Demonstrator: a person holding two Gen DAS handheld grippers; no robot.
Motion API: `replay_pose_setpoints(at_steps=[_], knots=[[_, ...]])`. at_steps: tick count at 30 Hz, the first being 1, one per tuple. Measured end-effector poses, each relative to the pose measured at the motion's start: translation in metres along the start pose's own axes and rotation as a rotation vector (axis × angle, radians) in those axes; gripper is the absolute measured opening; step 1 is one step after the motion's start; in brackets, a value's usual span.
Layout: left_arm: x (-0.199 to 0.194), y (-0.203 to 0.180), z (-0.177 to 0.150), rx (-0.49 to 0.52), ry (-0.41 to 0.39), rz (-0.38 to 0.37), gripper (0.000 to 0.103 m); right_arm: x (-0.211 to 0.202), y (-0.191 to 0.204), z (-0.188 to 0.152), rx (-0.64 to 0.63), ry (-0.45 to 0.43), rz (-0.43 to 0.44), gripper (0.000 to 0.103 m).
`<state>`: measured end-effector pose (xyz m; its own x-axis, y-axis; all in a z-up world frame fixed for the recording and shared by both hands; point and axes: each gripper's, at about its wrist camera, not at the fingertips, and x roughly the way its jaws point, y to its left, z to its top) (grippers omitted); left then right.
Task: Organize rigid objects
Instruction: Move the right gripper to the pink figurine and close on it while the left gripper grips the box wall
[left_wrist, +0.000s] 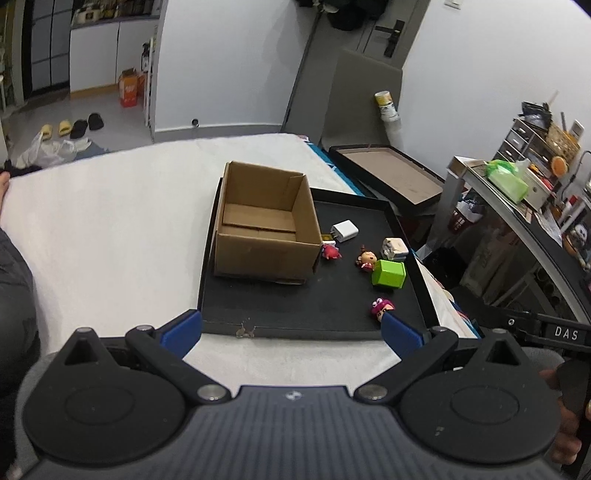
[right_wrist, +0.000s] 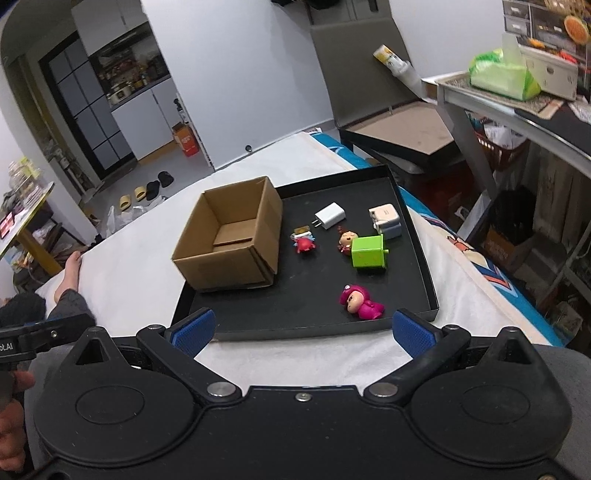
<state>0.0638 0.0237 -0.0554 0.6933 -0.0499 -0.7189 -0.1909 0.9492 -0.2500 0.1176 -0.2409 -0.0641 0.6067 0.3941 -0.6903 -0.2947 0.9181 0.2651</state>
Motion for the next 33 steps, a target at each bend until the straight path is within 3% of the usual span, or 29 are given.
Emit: replay_pose_setpoints(at_steps=[18,26,33], knots=[[0.052,0.012,0.035,-0.075,-0.005,0.006,0.099,0.050,-0.022,0.028,0.000,0.076,-0.001,0.102],[0.078,0.026,0.056,-0.137,0.000,-0.004,0.072,0.069,-0.033,0.038,0.025,0.114,0.003,0.090],[0.105,0.038,0.070,-0.162,0.011,0.007,0.059,0.091,-0.039,0.045,0.031,0.150,-0.001,0.087]])
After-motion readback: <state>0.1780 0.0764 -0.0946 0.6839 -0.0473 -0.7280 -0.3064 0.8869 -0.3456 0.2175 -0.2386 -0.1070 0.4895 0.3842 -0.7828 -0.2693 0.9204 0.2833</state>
